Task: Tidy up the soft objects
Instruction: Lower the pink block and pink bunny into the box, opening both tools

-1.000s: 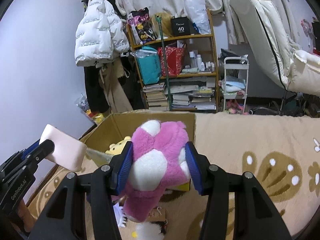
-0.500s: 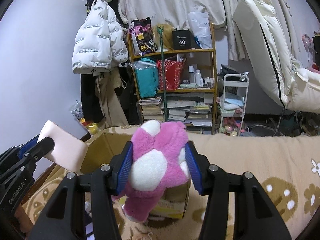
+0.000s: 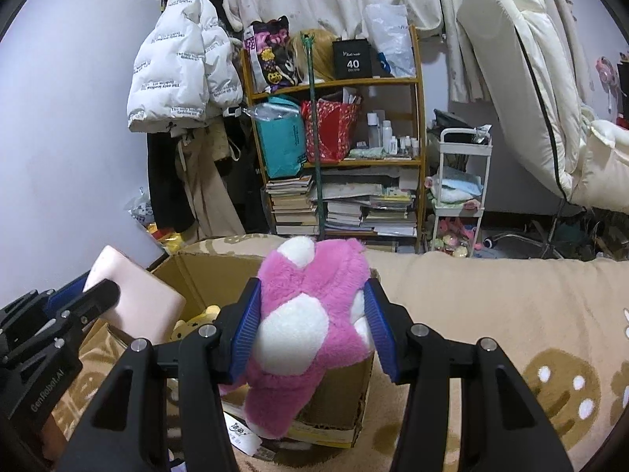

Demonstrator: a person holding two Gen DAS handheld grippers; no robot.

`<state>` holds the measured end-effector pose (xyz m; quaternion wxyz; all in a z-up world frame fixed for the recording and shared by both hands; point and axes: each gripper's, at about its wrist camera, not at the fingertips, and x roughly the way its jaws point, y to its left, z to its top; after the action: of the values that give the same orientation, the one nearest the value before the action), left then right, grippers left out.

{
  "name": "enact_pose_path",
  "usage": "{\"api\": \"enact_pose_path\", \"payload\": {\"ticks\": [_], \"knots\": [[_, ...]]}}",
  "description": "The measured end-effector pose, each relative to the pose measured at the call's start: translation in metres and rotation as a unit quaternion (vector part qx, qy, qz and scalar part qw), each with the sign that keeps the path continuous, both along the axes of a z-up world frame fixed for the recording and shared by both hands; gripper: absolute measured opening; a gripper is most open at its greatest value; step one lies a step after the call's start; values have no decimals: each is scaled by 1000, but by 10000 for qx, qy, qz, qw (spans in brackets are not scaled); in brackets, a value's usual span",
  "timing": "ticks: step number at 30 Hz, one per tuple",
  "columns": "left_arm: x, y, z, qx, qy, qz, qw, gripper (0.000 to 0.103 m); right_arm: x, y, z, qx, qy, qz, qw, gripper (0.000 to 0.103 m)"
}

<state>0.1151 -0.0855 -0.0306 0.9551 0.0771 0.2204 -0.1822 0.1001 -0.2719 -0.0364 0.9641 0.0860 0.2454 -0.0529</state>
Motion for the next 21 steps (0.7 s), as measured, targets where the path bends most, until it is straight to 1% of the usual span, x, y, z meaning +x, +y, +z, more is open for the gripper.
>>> {"api": "enact_pose_path", "payload": {"ticks": [7, 11, 14, 16, 17, 19, 21], "knots": [[8, -6, -15, 156, 223, 16, 9996, 21, -3, 5, -3, -133, -16, 125, 9998, 56], [12, -7, -20, 253, 321, 120, 9991, 23, -6, 7, -2, -106, -141, 192, 9997, 56], [12, -4, -23, 301, 383, 189, 9986, 24, -11, 8, 1, 34, -263, 296, 9992, 56], [13, -3, -25, 323, 417, 226, 9984, 25, -14, 7, 5, 273, -366, 309, 9985, 56], [13, -2, -26, 332, 435, 235, 9982, 26, -14, 7, 7, 280, -396, 333, 9983, 58], [13, -1, -30, 374, 492, 240, 9978, 26, -14, 12, 7, 108, -385, 373, 9985, 58], [13, 1, -35, 414, 559, 240, 9973, 27, -12, 14, 4, 70, -299, 421, 9986, 58]]}}
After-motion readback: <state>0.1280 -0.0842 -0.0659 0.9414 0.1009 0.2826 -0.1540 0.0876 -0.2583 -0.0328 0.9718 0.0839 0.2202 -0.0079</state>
